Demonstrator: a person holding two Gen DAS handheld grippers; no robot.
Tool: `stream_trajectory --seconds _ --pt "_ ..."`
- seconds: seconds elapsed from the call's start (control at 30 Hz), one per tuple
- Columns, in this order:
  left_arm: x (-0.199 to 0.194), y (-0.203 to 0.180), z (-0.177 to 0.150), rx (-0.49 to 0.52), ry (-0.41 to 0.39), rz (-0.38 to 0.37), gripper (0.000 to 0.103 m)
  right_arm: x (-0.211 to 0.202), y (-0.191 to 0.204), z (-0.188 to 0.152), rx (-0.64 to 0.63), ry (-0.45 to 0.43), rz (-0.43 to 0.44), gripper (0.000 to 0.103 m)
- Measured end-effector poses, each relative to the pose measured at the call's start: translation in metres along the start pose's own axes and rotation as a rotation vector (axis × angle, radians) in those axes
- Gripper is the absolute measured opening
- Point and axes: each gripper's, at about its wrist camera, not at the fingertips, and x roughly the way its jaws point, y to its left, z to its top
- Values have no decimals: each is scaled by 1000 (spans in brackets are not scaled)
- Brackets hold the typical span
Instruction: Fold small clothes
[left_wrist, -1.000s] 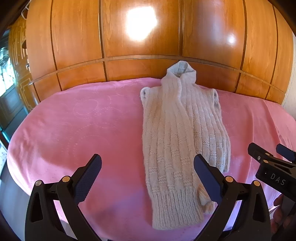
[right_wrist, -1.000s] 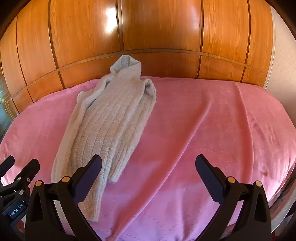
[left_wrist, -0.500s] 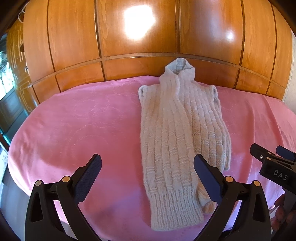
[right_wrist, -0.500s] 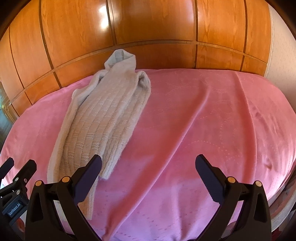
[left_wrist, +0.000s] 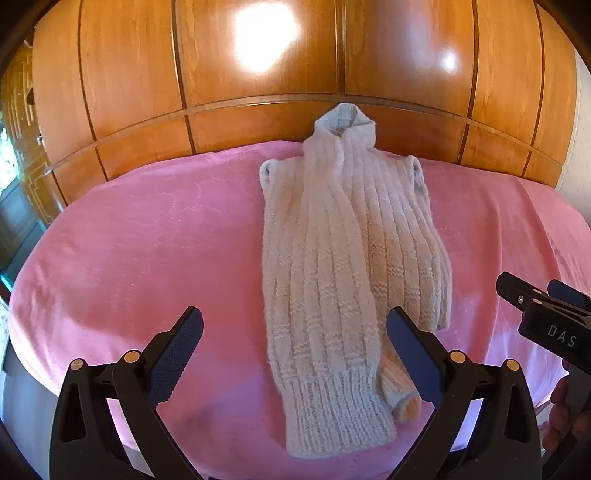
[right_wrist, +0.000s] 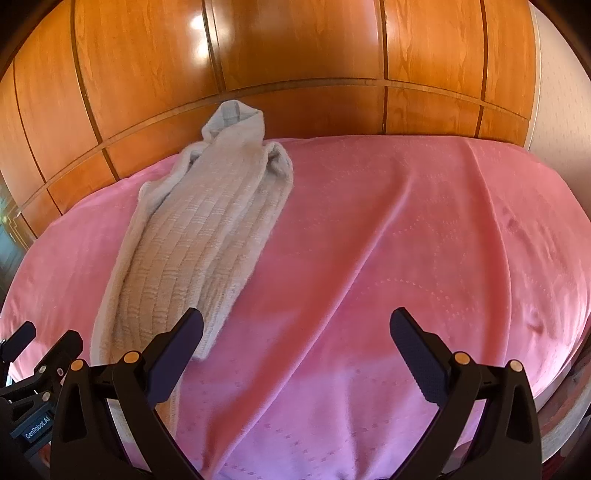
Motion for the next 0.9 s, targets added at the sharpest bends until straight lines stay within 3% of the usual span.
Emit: stream_trajectory --seconds 0.2,0.37,0.47,0.5,0.57,0.6,0.73,0.87,0.9 --pt "14 -12 2 34 46 -60 98 2 -11 2 30 0 -3 101" --pt "37 -25 -4 83 124 -132 60 7 -24 1 74 20 30 100" --pt "55 -27 -12 85 179 -167 45 11 -24 0 81 48 81 87" --pt "57 -25 -13 78 186 -177 33 14 -24 0 91 63 113 80" --pt "57 -15 -14 43 193 -216 26 20 -21 -1 112 96 193 68" --pt "56 -11 -13 32 189 -229 18 22 -17 -1 118 108 230 65" --pt "48 19 -9 -60 183 -318 13 33 9 6 88 132 356 55" --pt "30 47 4 -130 147 -416 8 52 40 20 36 130 409 52" --pt "25 53 7 -132 132 -411 6 63 48 22 19 155 411 51"
